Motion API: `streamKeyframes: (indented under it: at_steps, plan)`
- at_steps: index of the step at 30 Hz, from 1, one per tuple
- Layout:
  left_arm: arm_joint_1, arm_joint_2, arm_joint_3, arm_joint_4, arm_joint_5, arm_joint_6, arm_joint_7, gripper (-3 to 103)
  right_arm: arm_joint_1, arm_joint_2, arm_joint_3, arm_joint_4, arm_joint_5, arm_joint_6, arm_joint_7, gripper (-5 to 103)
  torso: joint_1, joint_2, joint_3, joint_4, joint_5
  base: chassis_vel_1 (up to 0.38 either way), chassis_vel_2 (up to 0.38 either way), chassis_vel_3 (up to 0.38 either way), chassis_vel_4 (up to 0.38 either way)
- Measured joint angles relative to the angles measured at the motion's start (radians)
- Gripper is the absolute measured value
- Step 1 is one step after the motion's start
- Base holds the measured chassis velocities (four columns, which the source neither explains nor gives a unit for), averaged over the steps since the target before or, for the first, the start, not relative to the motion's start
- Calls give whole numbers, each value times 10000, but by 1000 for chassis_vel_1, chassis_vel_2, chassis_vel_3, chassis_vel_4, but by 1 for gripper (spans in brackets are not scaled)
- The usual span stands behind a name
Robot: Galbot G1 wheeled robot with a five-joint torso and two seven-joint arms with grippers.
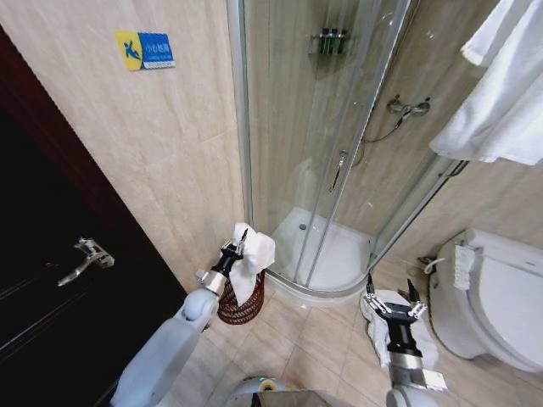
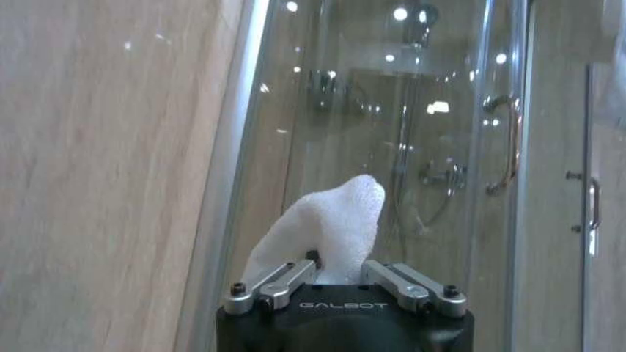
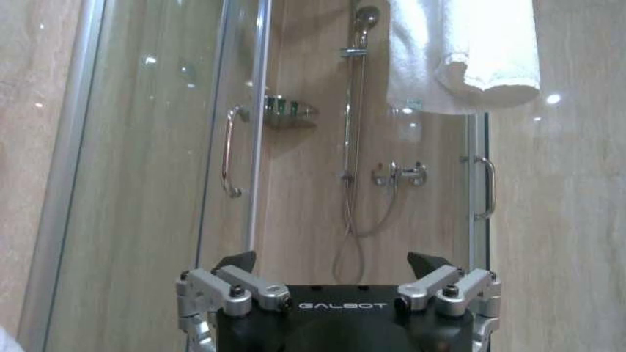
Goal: Discard the used towel into the hamper.
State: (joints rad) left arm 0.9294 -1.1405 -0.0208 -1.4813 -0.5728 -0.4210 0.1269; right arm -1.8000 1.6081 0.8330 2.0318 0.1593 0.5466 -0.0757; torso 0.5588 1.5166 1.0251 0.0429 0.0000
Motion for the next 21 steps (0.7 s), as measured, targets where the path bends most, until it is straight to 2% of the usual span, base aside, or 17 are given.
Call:
streamKeyframes:
  at_steps: [7,14,21]
  plan:
    - [-954,-509,156,2290,104,-503,529,7,-7,0,6,-45,-82,-3,1,100,0,0,0,0,-1,0,0,0,0]
    - [-1365,-704,434,3497,160,-744,814,7,-70,0,7,-62,-121,10,1,100,0,-1,0,2,0,0,0,0,0]
    - [-1704,-1207,494,5023,614,-1079,974,7,-136,0,33,-107,-121,69,1,100,-1,0,0,1,1,0,0,0,0]
